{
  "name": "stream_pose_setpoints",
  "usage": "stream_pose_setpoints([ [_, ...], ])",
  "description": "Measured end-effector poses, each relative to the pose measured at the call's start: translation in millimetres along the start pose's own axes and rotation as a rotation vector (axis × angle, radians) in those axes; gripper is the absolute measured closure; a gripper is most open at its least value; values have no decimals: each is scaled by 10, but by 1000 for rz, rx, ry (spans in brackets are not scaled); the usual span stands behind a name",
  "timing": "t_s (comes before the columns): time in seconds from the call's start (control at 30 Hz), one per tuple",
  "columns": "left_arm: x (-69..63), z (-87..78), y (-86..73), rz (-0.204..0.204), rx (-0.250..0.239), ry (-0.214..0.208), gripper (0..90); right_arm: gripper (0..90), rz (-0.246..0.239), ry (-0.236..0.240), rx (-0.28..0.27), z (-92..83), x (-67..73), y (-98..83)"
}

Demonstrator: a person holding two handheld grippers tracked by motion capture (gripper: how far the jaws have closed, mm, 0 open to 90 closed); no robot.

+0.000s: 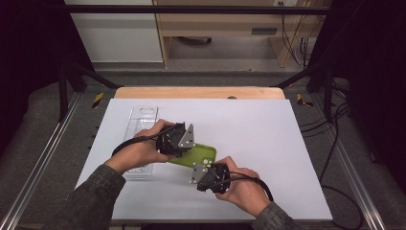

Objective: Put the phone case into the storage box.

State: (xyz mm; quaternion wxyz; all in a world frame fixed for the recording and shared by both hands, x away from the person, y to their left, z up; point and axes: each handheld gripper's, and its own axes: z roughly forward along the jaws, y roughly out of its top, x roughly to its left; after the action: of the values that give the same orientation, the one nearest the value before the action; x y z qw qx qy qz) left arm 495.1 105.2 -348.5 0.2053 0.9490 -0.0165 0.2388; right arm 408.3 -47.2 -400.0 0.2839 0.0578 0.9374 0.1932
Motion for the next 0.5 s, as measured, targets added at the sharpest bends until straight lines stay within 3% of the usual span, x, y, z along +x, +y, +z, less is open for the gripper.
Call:
stream_pose_setpoints([
  [0.5, 27, 10, 32, 16, 14, -14, 576, 880, -12, -1, 7, 6, 0, 14],
])
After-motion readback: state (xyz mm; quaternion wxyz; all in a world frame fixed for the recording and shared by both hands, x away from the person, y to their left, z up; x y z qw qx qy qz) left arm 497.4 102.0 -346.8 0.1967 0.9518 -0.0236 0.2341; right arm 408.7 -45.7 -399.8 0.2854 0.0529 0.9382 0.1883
